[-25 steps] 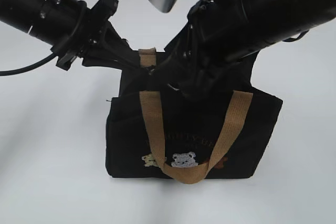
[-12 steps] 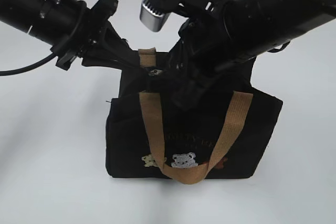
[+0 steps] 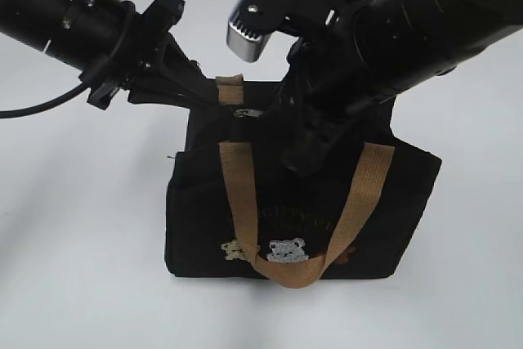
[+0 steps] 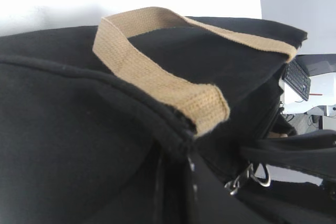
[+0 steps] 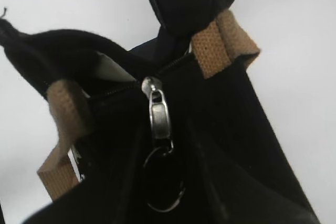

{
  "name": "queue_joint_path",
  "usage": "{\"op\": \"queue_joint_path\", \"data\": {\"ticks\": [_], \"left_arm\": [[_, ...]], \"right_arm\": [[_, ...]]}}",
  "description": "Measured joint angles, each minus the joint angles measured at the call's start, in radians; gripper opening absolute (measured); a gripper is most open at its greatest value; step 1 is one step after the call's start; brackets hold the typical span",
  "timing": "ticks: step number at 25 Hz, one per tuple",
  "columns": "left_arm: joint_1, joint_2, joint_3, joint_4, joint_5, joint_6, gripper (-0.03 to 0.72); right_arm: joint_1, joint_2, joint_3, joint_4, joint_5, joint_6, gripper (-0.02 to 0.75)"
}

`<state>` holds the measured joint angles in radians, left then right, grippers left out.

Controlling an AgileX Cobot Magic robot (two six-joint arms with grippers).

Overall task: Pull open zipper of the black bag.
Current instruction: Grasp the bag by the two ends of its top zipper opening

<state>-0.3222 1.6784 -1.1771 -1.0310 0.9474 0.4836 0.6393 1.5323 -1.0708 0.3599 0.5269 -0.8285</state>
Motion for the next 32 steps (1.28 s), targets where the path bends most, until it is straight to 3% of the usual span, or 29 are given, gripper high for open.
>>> {"op": "queue_joint_path", "data": {"ticks": [6,8,10,17,20,28,32], "left_arm": [[0.000,0.000,0.000,0.000,0.000,0.000,0.015],[0.000,-0.001,0.000,-0.002,0.000,0.000,0.015],[-0.002,-0.001,0.000,-0.009,0.000,0.000,0.015],[-0.012,-0.002,0.000,-0.042,0.013,0.000,0.013],[-0.011,-0.002,0.000,-0.031,0.008,0.000,0.013],[-0.004,-0.003,0.000,-0.009,-0.006,0.000,0.013],[-0.004,-0.003,0.000,-0.012,-0.009,0.000,0.013]], "right_arm": [[0.000,-0.019,-0.001,-0.044,0.034,0.020,0.174],[0.000,-0.036,-0.001,-0.078,0.046,0.061,0.069],[0.001,-0.054,-0.001,-0.126,0.065,0.119,0.021],[0.008,-0.079,-0.006,-0.340,0.125,0.392,0.020],[0.008,-0.096,-0.006,-0.373,0.144,0.444,0.011],[0.015,-0.103,-0.004,-0.274,0.133,0.363,0.011],[-0.029,-0.107,-0.004,-0.286,0.168,0.374,0.010]]}}
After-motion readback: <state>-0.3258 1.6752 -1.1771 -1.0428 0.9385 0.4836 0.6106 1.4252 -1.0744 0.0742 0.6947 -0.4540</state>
